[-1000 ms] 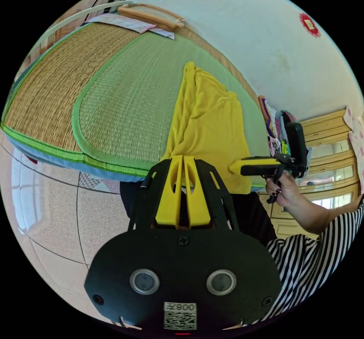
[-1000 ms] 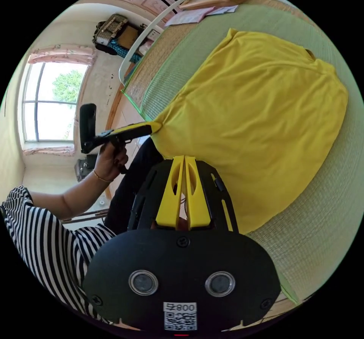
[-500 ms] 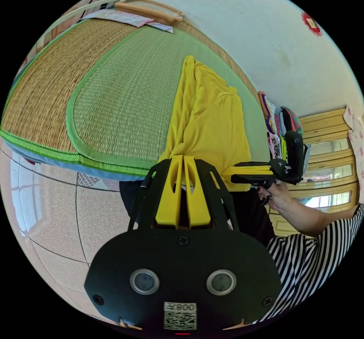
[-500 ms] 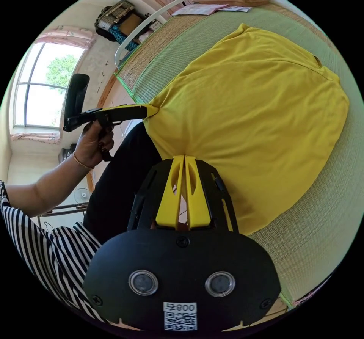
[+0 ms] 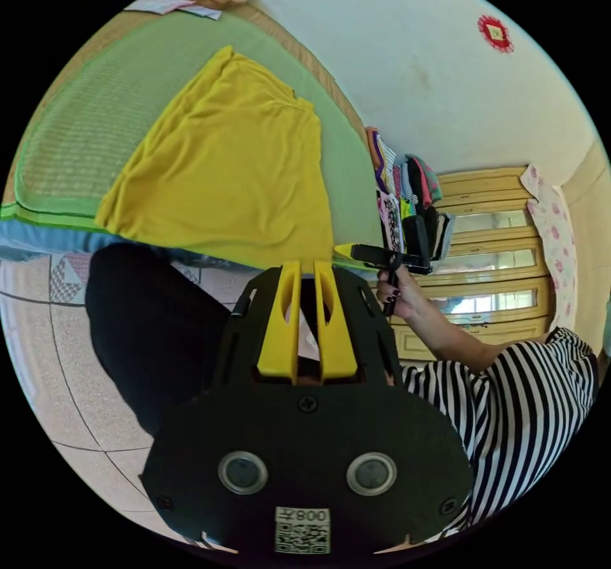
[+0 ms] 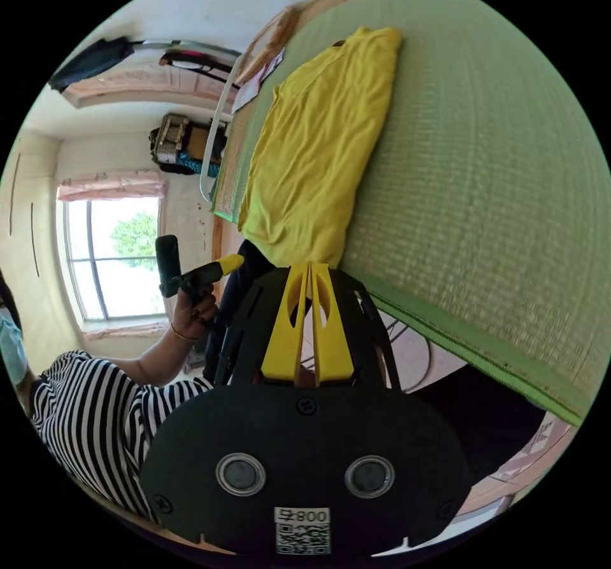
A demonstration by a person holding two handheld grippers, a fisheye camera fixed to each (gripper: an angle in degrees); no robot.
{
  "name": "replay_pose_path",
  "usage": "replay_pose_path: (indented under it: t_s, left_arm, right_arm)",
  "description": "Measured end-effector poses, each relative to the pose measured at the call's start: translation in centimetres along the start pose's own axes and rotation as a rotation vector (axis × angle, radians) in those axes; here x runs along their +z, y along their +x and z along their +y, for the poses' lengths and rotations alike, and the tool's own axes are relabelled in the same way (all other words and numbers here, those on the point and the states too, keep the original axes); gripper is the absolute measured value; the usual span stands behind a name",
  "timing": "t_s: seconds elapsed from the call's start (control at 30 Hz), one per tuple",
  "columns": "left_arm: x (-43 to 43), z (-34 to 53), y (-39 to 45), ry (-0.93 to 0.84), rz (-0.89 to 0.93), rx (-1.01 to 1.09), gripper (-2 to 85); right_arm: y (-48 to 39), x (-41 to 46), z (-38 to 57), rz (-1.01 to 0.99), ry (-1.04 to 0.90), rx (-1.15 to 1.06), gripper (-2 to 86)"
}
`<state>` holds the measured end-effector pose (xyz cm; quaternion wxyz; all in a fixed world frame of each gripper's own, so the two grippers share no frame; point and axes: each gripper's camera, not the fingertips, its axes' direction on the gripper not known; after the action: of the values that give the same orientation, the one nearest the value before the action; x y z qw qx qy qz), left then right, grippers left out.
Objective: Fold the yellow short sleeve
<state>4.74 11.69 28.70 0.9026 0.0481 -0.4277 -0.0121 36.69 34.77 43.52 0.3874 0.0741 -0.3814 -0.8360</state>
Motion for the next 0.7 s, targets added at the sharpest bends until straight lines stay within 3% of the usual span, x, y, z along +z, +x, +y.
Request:
replay_pose_path:
  t_s: [0.27, 0.7]
  left_arm:
    - [7.0, -3.4, -0.6, -0.199, 0.092, -0.126, 7.4]
    - [12.8, -4.3, -0.6, -0.193, 0.209, -0.216, 2.5]
  right_arm:
    - [5.4, 0.9, 2.3, -0.084, 0.022, 0.099, 7.3]
    - [9.5, 2.7, 2.0, -0.217, 0.041, 0.125, 9.4]
